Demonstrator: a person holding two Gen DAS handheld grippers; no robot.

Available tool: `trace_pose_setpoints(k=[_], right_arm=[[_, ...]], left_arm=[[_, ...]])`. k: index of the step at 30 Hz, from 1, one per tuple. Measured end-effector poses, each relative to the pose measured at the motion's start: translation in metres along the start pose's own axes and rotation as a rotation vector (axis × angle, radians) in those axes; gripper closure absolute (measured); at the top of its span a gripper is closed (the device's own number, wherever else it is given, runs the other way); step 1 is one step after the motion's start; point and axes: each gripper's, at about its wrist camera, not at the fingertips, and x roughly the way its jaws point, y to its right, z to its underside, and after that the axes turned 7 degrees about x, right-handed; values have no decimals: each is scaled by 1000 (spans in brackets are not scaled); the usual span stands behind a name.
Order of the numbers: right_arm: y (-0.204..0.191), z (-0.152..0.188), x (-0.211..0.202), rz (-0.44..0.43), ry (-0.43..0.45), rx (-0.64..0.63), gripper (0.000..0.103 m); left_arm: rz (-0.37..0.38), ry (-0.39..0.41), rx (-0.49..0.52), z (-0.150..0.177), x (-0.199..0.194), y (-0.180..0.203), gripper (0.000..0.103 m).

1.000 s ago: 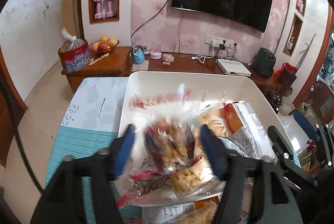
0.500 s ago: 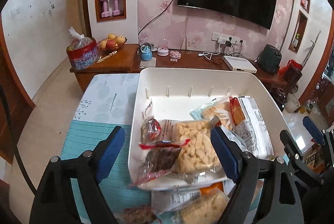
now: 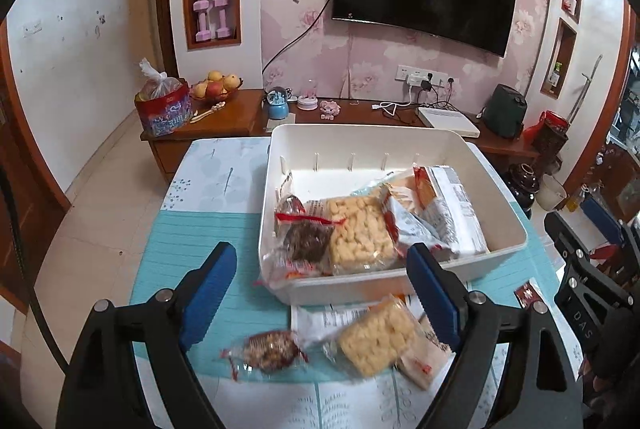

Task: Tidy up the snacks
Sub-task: 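Move the left gripper to the rice-cake bag while the right approaches the red foil packet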

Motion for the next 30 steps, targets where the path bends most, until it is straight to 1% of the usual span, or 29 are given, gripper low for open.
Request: trace_pose_setpoints(k=[3,6,7,12,16,21,23,27,30], right_arm=[[4,0,-14,10,9,2,38],[10,0,-26,14,17,12,33],[12,1,-30,15,18,18,32],[28,7,-46,25,12,53,31],[42,17,-53,40,-11,78,31],[57,31,-57,69,-43,103,31],[64,36,-55,80,-65,116,31],[79,48,-52,84,-100,165,31],[88,57,-46,107,-123,180,31]], left_arm=[[14,4,11,6,-13,5,17],[67,2,24,14,-26,10,15],[73,0,31,15,-29,13,14],[86,-3,85,26,-44,23,13],[83,-2,136,32,-50,29,13],[95,-19,200,35,-48,39,13],[86,-30,236,38,-45,43,13],[80,-62,309,45,-35,51,13],[78,-87,352,53,-25,59,13]])
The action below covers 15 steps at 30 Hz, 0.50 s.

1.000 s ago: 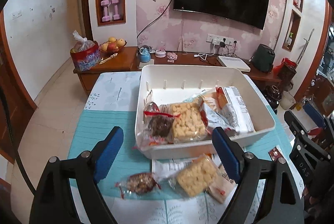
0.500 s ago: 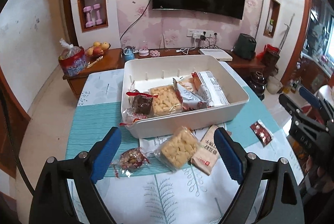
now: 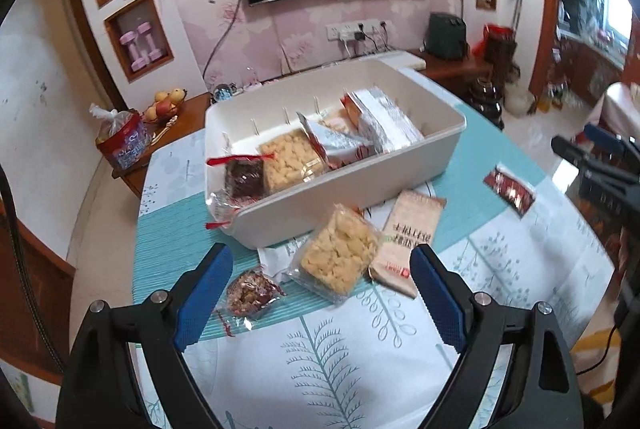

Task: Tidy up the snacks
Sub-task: 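Move the left gripper to the rice-cake bag while the right approaches the red foil packet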

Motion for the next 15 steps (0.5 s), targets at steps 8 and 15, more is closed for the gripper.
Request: trace_pose_setpoints(k=[8,15], right_arm=[[22,20,27,13,-88,69,31],[28,41,51,-6,-164,84,31]], left_arm=[[-45,-80,29,7,38,10,13],[-54,-131,49,11,70,13,13]])
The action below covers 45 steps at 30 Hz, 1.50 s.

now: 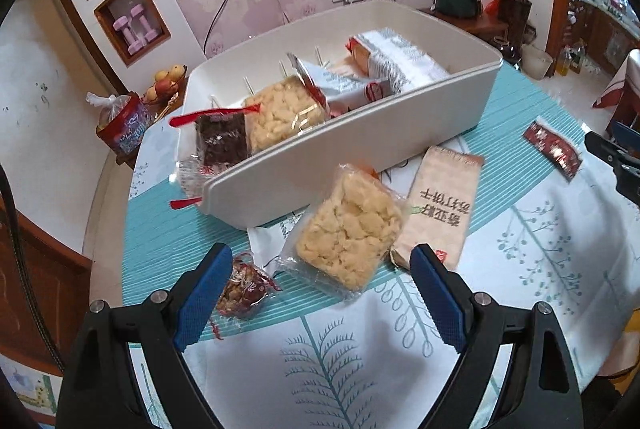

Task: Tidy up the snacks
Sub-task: 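Move the left gripper to the rice-cake bag while the right approaches the red foil packet, then grasp the puffed rice-cake bag with the left gripper while the right grasps the red foil packet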

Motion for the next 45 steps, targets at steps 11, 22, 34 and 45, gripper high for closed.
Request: trace_pose_setpoints(k=[11,22,34,45], right_arm=[[3,13,31,-19,-68,4,31],[3,17,49,-35,-76,-12,31],[1,19,63,-40,-148,-9,31],[-3,18,64,-23,-148,-20,45]], left_arm=[[-51,-77,49,-6,47,10,13],[-10,-84,6,-17,70,7,13],[43,-69,-67,-17,82,-12,16],[85,-63,-76,-12,78,-11,42]])
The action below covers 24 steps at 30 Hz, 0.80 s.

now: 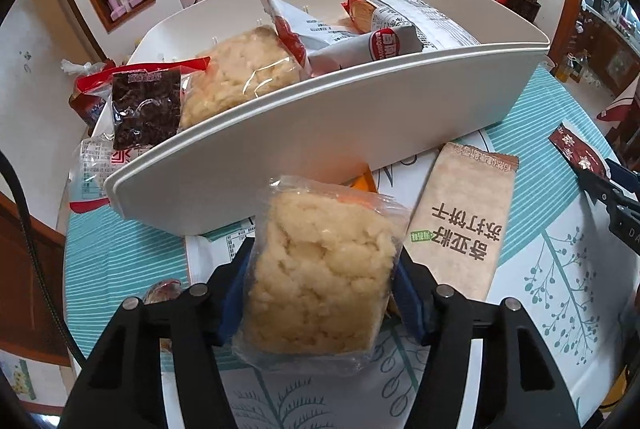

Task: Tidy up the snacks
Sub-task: 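Grasp the puffed rice-cake bag with the left gripper while the right grasps the red foil packet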

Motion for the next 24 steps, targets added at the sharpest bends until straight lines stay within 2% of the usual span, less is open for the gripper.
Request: trace_pose_setpoints(k=[9,13,24], right_arm=[[2,1,-1,-8,5,13,51],[2,4,-4,-16,6,22,52],[5,10,-23,-16,23,51,52]], left_arm=[[-2,-29,-15,14,-16,15,44],[-26,-37,-20,20,-22,14,44],[-19,-50,-99,49,-50,5,44]])
